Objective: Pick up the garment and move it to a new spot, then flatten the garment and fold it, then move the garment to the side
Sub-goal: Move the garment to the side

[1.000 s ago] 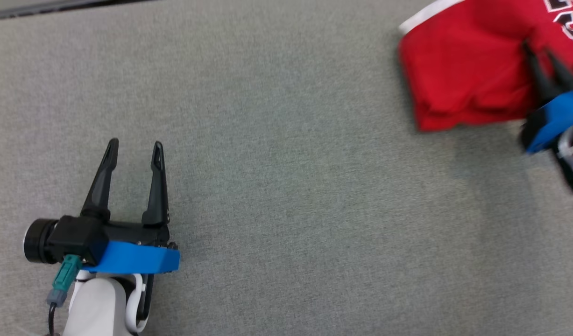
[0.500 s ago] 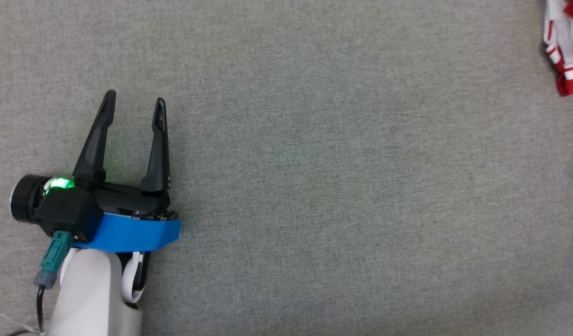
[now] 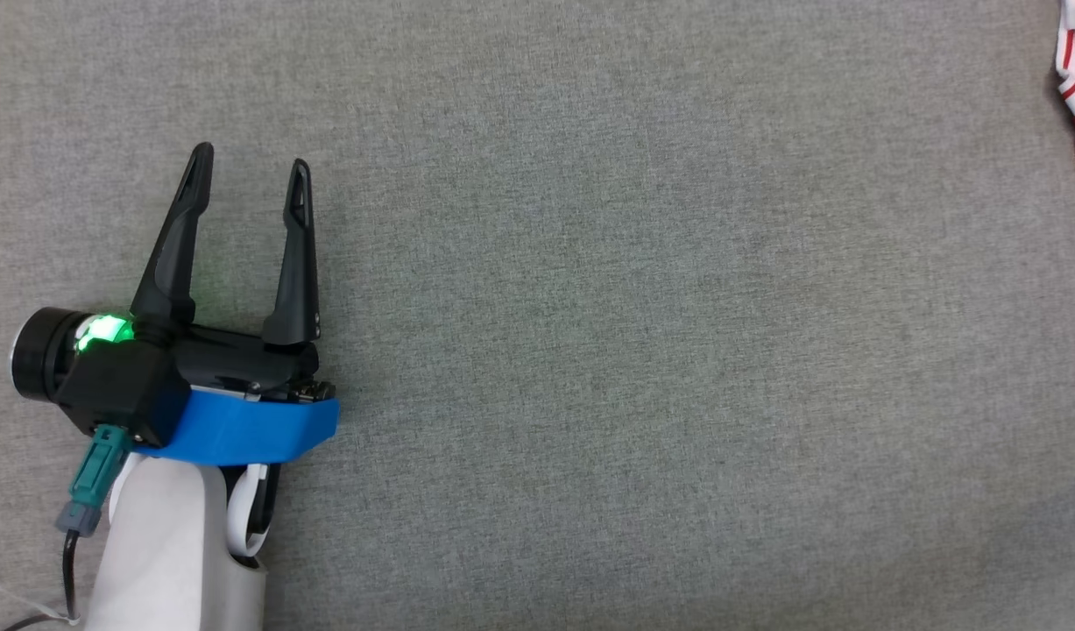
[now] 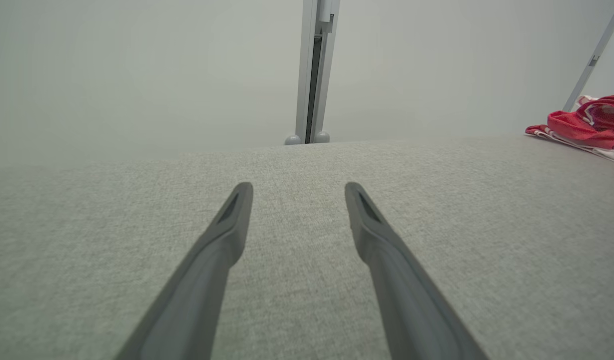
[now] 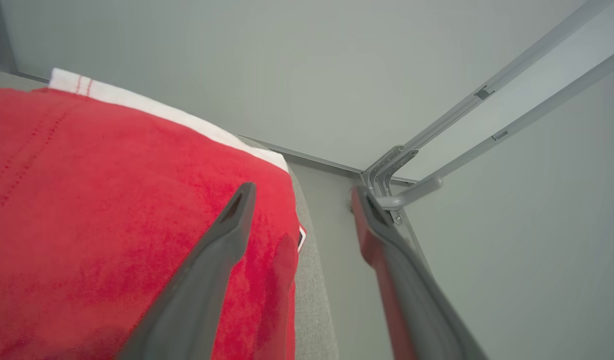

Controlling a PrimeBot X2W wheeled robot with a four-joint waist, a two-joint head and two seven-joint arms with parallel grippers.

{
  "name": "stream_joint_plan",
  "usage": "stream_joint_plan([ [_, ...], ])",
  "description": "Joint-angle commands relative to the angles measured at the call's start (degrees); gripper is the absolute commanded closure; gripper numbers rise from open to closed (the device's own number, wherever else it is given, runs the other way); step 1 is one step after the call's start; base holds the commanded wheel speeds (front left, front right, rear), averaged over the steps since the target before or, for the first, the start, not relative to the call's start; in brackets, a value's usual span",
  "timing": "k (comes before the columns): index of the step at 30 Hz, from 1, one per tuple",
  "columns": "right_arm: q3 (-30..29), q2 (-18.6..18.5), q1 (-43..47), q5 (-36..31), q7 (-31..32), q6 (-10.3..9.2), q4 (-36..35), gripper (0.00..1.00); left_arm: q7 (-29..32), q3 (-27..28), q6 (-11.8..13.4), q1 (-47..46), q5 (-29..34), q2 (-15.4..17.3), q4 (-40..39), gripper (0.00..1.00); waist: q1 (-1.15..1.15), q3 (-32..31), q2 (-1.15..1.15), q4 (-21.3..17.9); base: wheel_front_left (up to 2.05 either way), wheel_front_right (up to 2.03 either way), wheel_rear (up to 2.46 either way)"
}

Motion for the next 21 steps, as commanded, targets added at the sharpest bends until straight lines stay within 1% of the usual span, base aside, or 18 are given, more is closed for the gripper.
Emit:
stream_joint_plan([
  [1,-0.36,0.19,-1.16,-0.59,-0.52,-0.05,0.36,0.0,0.17,0.64,0.14,-0.11,-0.04,0.45,1.08,0.0,0.0,-0.42,0.0,0.06,0.0,0.0,0.0],
  [5,-1.42,1.65,-1.48,-2.94,-3.39,-0.05,0.81,0.0,0.16,0.76,0.35,1.12,-0.38,0.37,1.26,0.0,0.0,-2.94,0.0,0.22,0.0,0.0,0.0],
  [9,-2.84,5.11,-0.2,-5.25,-6.4,-0.05,-1.13,0.0,0.12,1.23,0.69,2.58,-0.99,0.31,1.45,0.0,0.0,-6.81,0.0,0.51,0.0,0.0,0.0],
  [14,-4.37,11.56,4.04,-7.07,-7.69,-0.05,-5.97,0.0,0.11,1.81,1.11,5.29,-2.0,0.27,2.31,0.0,0.0,-12.37,0.0,1.22,0.0,0.0,0.0],
  [21,-5.42,21.41,14.31,-7.63,-7.64,-0.05,-18.26,0.0,0.11,2.64,1.98,9.83,-3.33,0.25,3.14,0.0,0.0,-18.91,0.0,2.16,0.0,0.0,0.0],
])
